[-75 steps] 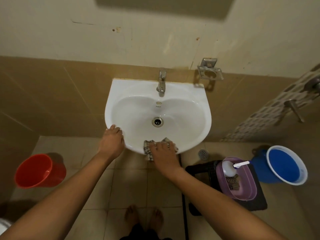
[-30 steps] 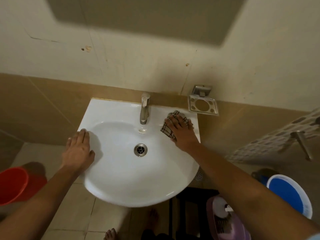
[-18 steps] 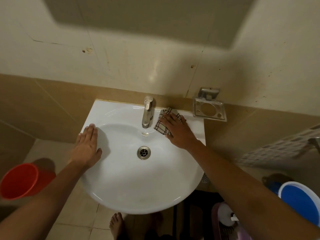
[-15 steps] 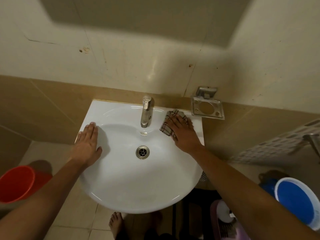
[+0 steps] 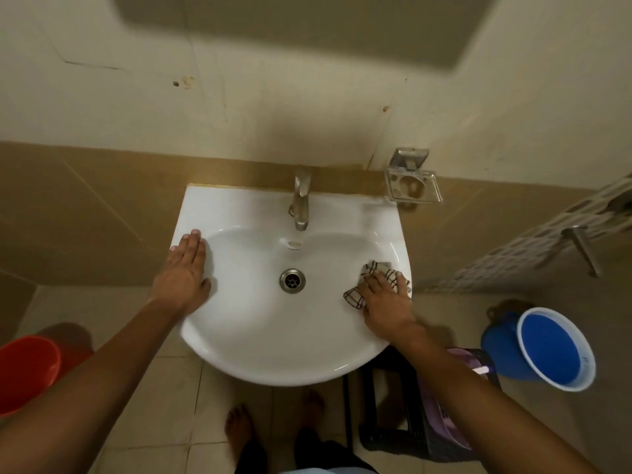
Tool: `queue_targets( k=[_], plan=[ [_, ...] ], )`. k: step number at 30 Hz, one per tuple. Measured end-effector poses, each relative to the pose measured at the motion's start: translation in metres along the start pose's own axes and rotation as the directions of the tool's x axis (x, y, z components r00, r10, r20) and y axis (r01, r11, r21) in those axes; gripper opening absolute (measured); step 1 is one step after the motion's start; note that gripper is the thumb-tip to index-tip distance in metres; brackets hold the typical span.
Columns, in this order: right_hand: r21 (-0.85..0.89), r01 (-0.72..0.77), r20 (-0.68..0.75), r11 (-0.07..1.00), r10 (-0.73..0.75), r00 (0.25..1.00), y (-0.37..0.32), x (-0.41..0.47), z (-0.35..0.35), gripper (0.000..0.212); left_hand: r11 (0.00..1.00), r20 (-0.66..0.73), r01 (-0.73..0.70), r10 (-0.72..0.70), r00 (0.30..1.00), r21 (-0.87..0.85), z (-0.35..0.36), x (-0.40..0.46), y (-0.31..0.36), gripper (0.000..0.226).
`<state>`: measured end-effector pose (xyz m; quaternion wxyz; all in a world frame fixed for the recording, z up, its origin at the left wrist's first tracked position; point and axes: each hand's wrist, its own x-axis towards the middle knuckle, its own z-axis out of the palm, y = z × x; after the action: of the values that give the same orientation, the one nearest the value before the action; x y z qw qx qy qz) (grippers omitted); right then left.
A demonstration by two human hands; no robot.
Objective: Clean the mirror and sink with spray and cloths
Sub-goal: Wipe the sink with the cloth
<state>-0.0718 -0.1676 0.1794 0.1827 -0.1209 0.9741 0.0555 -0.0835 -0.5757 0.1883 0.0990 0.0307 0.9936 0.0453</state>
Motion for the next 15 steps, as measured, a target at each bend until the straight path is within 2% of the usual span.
queue_targets(
  k=[3, 7, 11, 15],
  plan=[
    [0.092, -0.007, 0.223, 0.996, -0.013, 0.975, -0.042, -0.004, 0.002, 0.06, 1.0, -0.021, -0.011, 0.011, 1.0, -0.022, 0.0, -0.001, -0.002, 0.073],
    [0.323, -0.014, 0.353, 0.946, -0.106, 0.93, -0.116, -0.015, 0.01, 0.061, 0.996, -0.018, -0.01, 0.009, 1.0, -0.088, -0.007, -0.001, 0.0, 0.08],
    [0.546, 0.02, 0.282, 0.838, -0.206, 0.937, -0.19, -0.008, 0.01, 0.057, 0.994, -0.021, -0.038, 0.036, 0.999, -0.098, -0.009, -0.002, -0.003, 0.084],
    [0.694, -0.008, 0.169, 0.72, -0.152, 0.974, -0.258, 0.022, -0.005, 0.06, 0.991, -0.019, -0.055, 0.053, 0.998, -0.123, -0.008, -0.003, -0.007, 0.085]
  ],
)
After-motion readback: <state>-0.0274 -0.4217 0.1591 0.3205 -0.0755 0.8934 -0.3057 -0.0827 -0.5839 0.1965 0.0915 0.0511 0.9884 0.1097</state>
